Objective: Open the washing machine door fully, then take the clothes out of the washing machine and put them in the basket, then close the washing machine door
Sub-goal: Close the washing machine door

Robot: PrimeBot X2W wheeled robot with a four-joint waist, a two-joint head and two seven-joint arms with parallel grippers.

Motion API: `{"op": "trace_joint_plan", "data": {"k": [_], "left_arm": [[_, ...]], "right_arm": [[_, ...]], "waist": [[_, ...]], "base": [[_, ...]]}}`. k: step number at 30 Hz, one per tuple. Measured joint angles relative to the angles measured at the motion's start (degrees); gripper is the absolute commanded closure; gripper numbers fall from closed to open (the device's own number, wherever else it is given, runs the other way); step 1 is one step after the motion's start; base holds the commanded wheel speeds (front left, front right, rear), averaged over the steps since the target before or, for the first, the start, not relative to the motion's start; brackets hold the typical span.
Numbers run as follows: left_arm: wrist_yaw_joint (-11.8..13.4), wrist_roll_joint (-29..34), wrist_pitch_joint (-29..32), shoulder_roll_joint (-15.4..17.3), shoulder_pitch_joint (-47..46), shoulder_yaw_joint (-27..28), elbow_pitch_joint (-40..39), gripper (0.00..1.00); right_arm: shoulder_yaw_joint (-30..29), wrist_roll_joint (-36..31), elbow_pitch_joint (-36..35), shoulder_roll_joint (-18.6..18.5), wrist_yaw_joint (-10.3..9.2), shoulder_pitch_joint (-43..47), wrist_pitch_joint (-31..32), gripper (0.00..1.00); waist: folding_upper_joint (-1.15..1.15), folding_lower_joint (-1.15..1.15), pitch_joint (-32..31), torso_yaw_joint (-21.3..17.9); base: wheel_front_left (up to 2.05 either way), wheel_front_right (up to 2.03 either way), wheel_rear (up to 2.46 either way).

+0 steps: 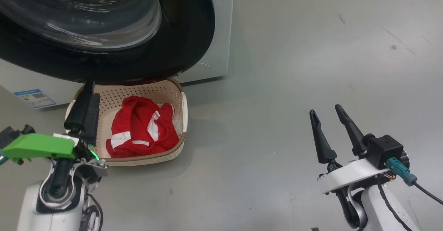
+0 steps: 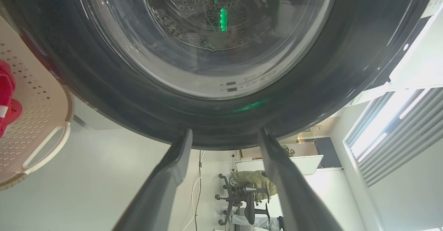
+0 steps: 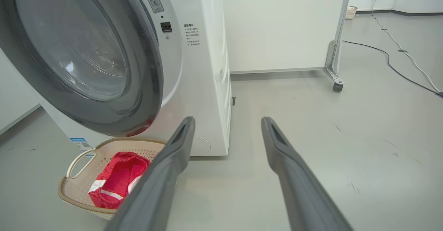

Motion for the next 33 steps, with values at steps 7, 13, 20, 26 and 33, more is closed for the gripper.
{"op": "trace_joint_plan", "data": {"k": [7,13,20,26,33], "left_arm": [[0.0,-2.5,-1.5,0.0,6.3,-0.6,-2.6,0.0],[0.0,-1.9,-4.7,0.0,9.9,-1.9,-5.6,0.0],[0.0,12.6,-10.2,1.1,13.3,-4.1,-8.3,0.0],[0.0,24.8,-16.2,4.5,15.1,-5.4,-10.6,0.0],[1.3,43.9,-22.8,10.1,15.9,-7.9,-12.1,0.0]], "right_arm": [[-0.6,-0.4,0.4,-0.6,-0.07,1.7,0.0,0.0],[-0.8,-0.5,0.6,-0.8,-0.13,2.6,0.0,0.0],[-0.7,-0.8,0.9,-0.9,-0.14,3.9,0.0,0.0],[-0.8,-1.0,0.6,-1.1,-0.55,4.6,0.0,0.0],[-1.3,-1.4,-0.2,-1.3,-1.0,4.6,0.0,0.0]], "waist": [[0.0,0.0,-2.4,2.3],[0.0,0.0,-4.2,4.1],[0.0,0.0,-6.5,5.5],[0.0,0.0,-7.9,6.4],[0.0,0.0,-8.7,6.7]], "base": [[0.0,0.0,0.0],[0.0,0.0,0.0],[0.0,0.0,0.0],[0.0,0.0,0.0],[0.0,0.0,0.0]]}}
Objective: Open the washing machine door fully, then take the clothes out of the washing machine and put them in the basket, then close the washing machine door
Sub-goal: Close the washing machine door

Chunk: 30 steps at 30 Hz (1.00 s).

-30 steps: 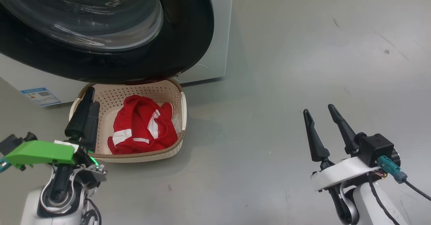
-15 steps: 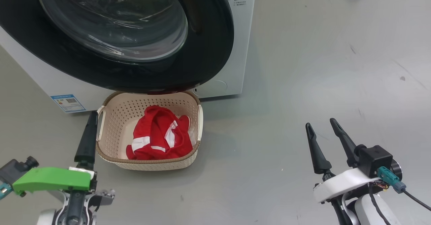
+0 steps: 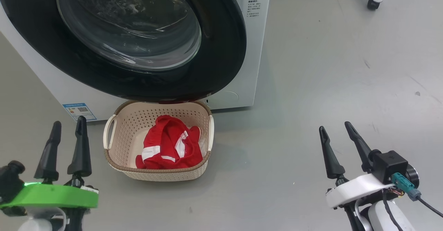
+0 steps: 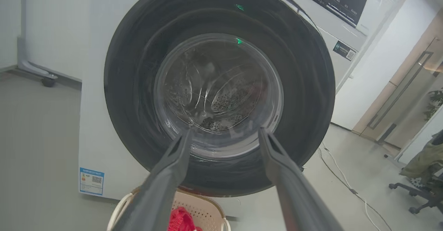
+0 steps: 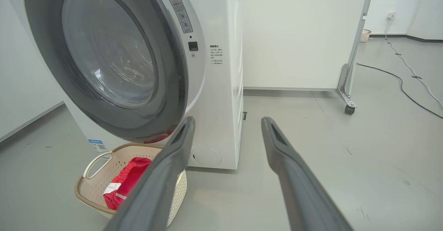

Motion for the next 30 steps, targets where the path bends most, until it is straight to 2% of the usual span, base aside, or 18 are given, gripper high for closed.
{"op": "trace_joint_plan", "data": {"k": [2,8,9,15,21,30], "left_arm": [[1.6,4.8,-1.3,1.1,0.2,-0.9,-0.5,0.0],[5.9,13.1,-2.2,2.1,2.1,-4.2,-0.8,0.0],[7.7,15.6,-2.2,2.4,2.7,-5.1,-0.7,0.0],[10.6,19.6,-2.2,2.5,4.5,-7.1,-0.6,0.0],[11.4,23.1,-2.2,2.4,5.6,-8.0,-0.4,0.0],[11.9,25.3,-2.1,0.5,7.3,-8.2,0.0,0.0]], "right_arm": [[-0.2,0.0,-0.3,0.0,-0.1,0.0,0.0,0.0],[-0.4,-0.1,-0.5,-0.1,-0.14,0.6,0.0,0.0],[-0.3,-0.1,-0.5,-0.1,-0.14,1.2,0.0,0.0],[0.0,-0.1,-0.5,0.0,-0.15,1.4,0.0,0.0],[0.5,-0.1,-0.4,0.1,-0.15,3.0,0.0,0.0],[0.9,-0.1,-0.4,0.2,-0.59,3.4,0.0,0.0]], "waist": [[0.0,0.0,-0.2,0.0],[0.0,0.0,-0.6,-0.2],[0.0,0.0,-0.8,-0.2],[0.0,0.0,-1.2,-0.5],[0.0,0.0,-1.5,-0.4],[0.0,0.0,-1.7,0.0]], "base": [[0.0,0.0,0.0],[0.0,0.0,0.0],[0.0,0.0,0.0],[0.0,0.0,0.0],[0.0,0.0,0.0],[0.0,0.0,0.0]]}}
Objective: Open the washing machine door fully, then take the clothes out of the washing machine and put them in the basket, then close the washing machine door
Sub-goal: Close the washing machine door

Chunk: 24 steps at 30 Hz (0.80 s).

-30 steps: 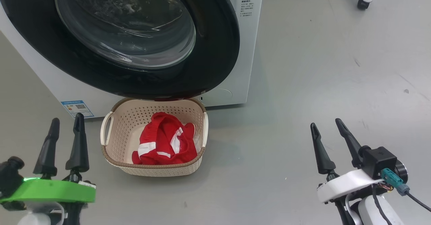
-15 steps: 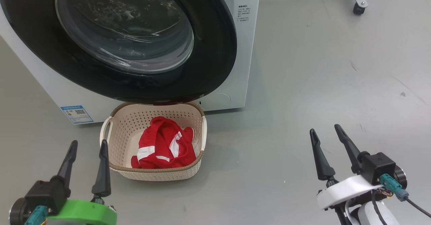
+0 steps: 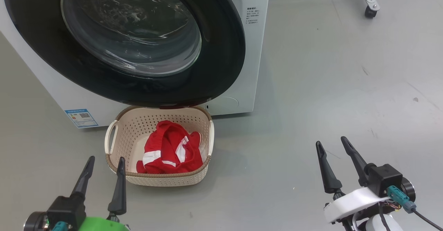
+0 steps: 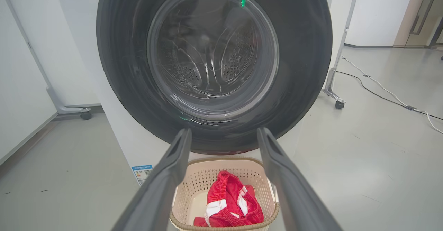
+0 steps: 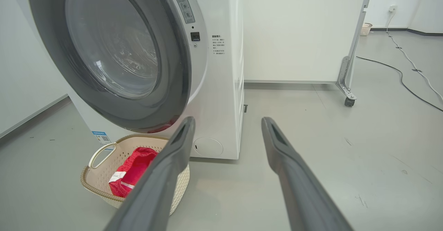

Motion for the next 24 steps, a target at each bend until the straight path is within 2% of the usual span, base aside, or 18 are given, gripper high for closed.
{"op": "trace_joint_plan", "data": {"k": [24], "left_arm": [[0.5,3.1,1.3,-3.7,1.2,1.5,0.1,0.0]], "right_arm": [[0.2,0.0,0.0,0.0,-0.51,0.9,0.0,0.0]], "waist": [[0.0,0.0,-0.6,0.1]], "base": [[0.0,0.0,0.0]]}}
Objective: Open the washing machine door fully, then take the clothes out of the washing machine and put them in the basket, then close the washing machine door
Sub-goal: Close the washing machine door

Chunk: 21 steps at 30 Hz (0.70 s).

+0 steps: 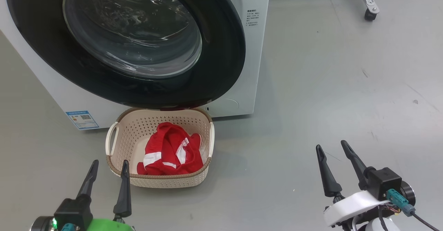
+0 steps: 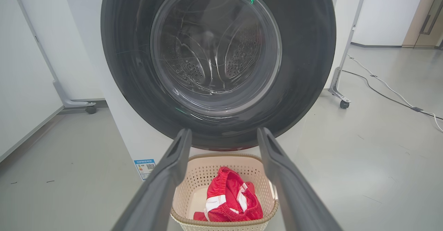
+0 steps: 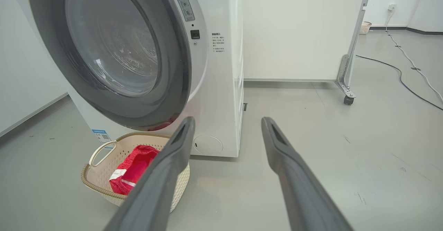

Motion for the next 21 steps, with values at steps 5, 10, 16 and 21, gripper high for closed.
{"op": "trace_joint_plan", "data": {"k": [5,10,16,21], "left_arm": [[0.0,0.8,0.3,-0.4,0.2,0.3,-0.2,0.0],[0.0,1.5,0.5,-0.7,0.2,0.6,-0.3,0.0],[0.0,1.9,0.8,-1.1,0.4,1.1,-0.4,0.0],[0.0,2.3,1.0,-1.7,0.5,1.1,-0.6,0.0]], "right_arm": [[0.1,0.0,-0.1,0.0,-0.01,0.0,0.0,0.0],[0.2,0.0,-0.1,0.0,-0.01,0.0,0.0,0.0],[0.2,0.0,-0.1,0.0,0.02,0.0,0.0,1.0],[0.2,0.0,-0.1,0.0,0.03,0.0,0.0,1.0]], "waist": [[0.0,0.0,-0.1,0.1],[0.0,0.0,-0.1,0.1],[0.0,0.0,-0.4,0.2],[0.0,0.0,-0.4,0.2]], "base": [[0.0,0.0,0.0],[0.0,0.0,0.0],[0.0,0.0,0.0],[0.0,0.0,0.0]]}}
